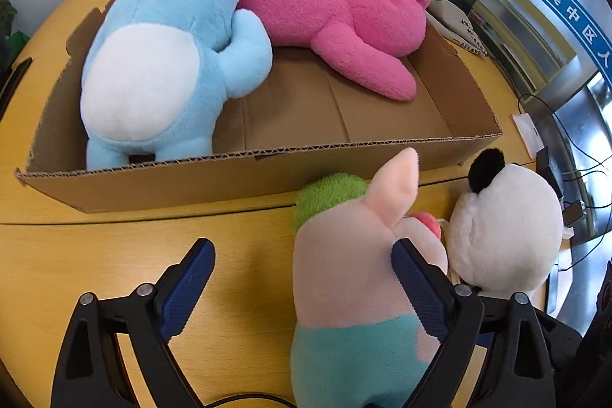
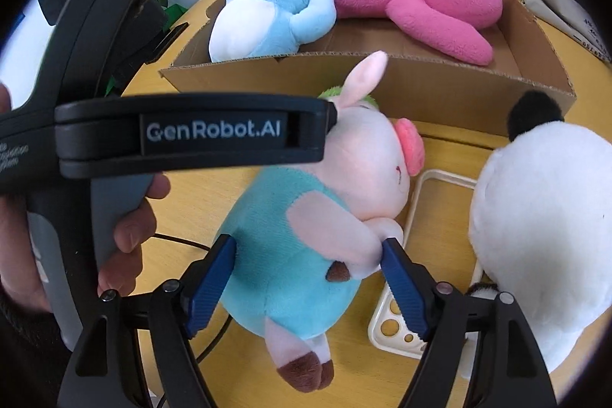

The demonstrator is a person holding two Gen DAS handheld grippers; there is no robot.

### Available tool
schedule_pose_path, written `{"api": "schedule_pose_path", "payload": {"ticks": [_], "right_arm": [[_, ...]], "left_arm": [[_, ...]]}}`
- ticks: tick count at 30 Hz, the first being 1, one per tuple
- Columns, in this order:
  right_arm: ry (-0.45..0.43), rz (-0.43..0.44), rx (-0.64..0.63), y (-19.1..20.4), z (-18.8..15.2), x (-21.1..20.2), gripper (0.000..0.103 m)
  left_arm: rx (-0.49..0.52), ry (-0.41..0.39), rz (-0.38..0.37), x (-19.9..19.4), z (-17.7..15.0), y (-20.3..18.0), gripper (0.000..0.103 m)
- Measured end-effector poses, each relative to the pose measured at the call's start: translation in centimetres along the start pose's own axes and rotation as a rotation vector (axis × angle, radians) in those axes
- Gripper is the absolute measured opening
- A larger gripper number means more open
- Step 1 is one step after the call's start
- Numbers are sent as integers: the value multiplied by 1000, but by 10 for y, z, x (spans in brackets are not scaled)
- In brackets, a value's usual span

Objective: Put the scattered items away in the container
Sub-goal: 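Open the right gripper and move it to the pink-and-teal pig, then grasp the pig with the right gripper and lower it beside the blue bear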

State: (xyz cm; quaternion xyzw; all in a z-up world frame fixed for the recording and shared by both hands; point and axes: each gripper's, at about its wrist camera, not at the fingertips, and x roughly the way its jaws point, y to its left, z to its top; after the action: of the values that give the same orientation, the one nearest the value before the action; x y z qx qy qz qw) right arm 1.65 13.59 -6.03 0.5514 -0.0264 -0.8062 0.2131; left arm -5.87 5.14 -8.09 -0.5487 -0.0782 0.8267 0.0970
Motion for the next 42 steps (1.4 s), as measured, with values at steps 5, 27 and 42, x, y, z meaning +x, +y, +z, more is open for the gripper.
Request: {"api": "schedule_pose_path", "payload": {"ticks": [5, 27, 42], "right_arm": [[17, 13, -21, -1, -3, 3, 79], [41, 28, -88, 13, -5, 13, 80], [-316, 114, -122, 8, 82, -80, 63]], "left_arm": [[20, 16, -81, -9, -1, -7, 97], [26, 67, -107, 0, -7, -14, 67], [204, -298, -59, -124, 106, -46, 65]]}}
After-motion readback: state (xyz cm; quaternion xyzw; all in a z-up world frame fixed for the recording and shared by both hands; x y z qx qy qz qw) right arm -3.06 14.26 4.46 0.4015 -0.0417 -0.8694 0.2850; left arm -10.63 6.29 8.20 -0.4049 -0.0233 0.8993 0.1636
